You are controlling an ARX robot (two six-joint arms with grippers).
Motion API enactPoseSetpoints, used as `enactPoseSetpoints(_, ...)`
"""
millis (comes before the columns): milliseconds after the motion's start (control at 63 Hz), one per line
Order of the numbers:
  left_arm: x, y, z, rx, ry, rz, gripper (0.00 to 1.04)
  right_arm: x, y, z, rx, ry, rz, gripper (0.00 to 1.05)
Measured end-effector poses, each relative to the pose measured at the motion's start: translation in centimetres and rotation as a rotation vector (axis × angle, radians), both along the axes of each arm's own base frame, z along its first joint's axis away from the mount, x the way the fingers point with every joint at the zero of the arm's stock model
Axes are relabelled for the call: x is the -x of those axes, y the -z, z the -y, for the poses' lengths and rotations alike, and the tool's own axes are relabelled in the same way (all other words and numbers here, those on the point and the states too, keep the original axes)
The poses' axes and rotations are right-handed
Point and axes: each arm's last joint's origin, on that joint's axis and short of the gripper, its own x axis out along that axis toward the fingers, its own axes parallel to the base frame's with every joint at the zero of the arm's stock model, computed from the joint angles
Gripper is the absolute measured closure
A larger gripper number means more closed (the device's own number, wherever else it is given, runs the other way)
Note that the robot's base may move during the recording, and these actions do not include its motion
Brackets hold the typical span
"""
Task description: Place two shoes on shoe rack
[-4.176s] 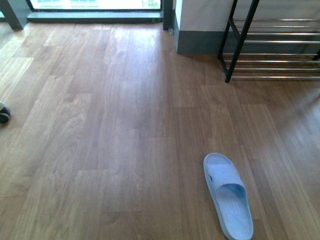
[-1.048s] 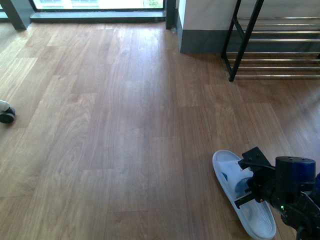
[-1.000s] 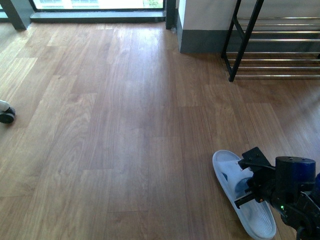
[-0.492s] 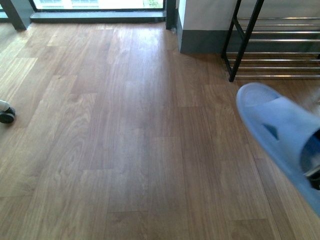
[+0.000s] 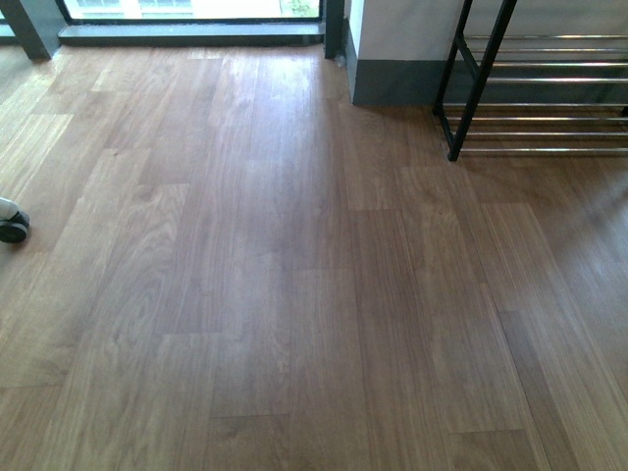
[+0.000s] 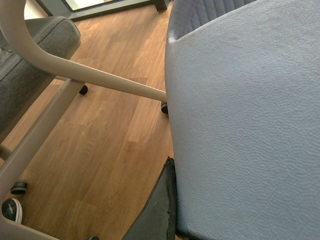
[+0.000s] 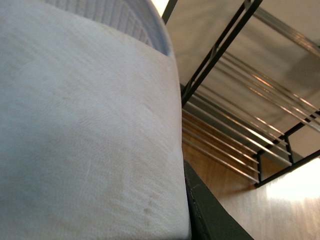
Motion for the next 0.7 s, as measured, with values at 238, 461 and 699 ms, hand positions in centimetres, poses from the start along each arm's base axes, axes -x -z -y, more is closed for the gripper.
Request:
enactPoseSetpoints(238,0.00,0.00,0.00,-0.001,-0.001,0.000,1.03,0.04,0.03,-0.01,0.000,-0.001,0.000,1.04)
enactPoseSetpoints(461,0.00,0.00,-0.03,-0.002,-0.004,0.000,1.03,0.05,0.03,-0.01,-0.001,-0.004,0.002,1.04)
enactPoseSetpoints(699,-0.03,0.18,0.01,-0.003,0.000,-0.009,1.03,0.04,0.29,0.02,-0.001,0.004,-0.010,1.04)
